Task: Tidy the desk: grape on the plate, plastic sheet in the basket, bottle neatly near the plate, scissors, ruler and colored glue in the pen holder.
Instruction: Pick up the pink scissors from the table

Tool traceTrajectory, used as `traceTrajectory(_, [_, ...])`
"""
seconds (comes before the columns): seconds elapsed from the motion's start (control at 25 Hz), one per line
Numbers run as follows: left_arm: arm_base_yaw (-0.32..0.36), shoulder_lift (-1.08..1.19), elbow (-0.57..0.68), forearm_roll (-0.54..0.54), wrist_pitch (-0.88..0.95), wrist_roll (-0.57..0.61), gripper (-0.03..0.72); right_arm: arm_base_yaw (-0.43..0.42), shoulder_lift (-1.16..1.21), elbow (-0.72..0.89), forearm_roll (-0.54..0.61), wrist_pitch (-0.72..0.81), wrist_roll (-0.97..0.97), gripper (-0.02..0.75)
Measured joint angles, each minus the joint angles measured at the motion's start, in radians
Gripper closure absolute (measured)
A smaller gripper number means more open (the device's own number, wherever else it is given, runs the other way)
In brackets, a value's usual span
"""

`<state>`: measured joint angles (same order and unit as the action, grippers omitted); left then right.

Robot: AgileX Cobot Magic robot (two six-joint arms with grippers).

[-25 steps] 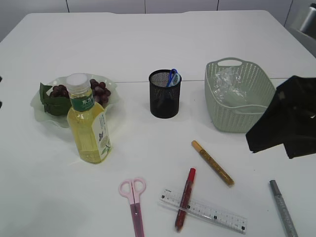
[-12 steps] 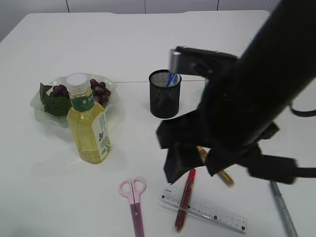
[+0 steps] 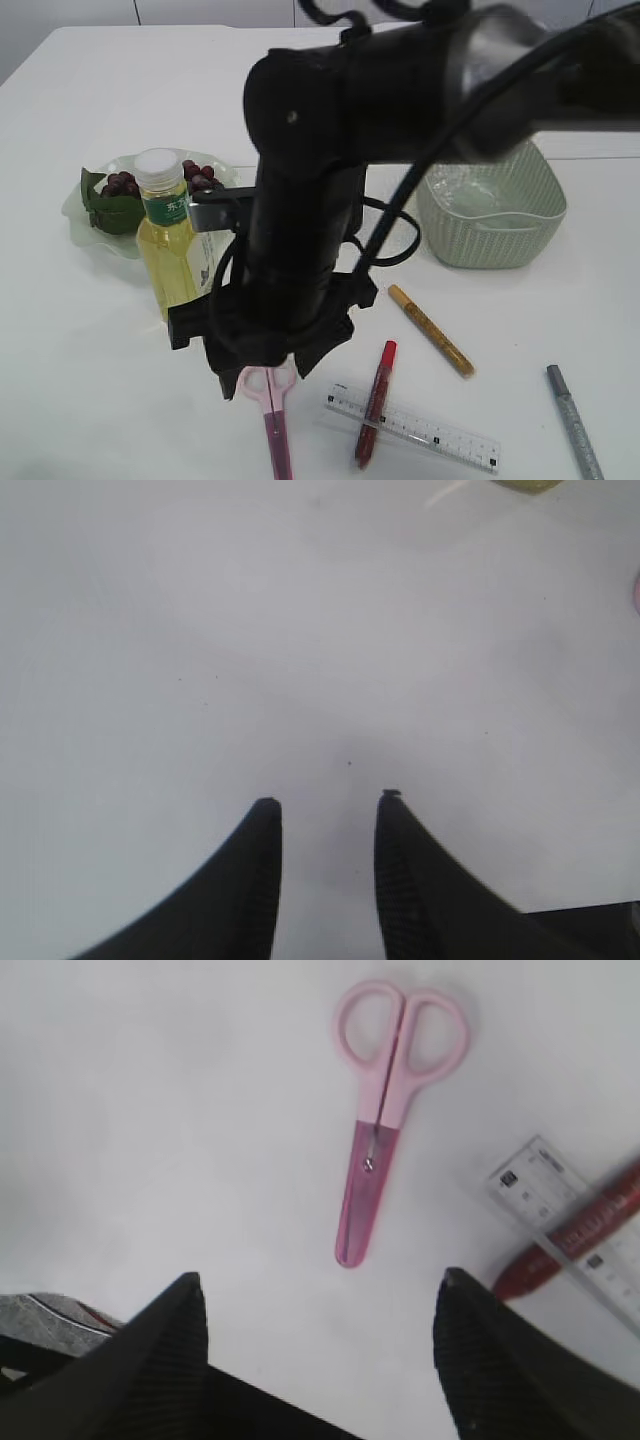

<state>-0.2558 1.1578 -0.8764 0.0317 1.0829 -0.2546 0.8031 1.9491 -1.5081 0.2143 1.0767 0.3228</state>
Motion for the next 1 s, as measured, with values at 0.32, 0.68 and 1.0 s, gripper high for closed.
traceTrajectory(0.32, [0.000,0.000,0.000,0.000,-0.017,0.000,0.449,0.002,0.188,-0.131,0.000,0.032,0.023,0.221])
traceTrajectory(0.68, [0.000,0.000,0.000,0.000,-0.032,0.000,0.449,0.002,0.264,-0.136,0.000,0.057,0.025,0.221])
traceTrajectory(1.0, [0.000,0.000,0.000,0.000,-0.032,0.000,0.449,0.002,0.291,-0.136,0.000,0.033,0.040,0.221])
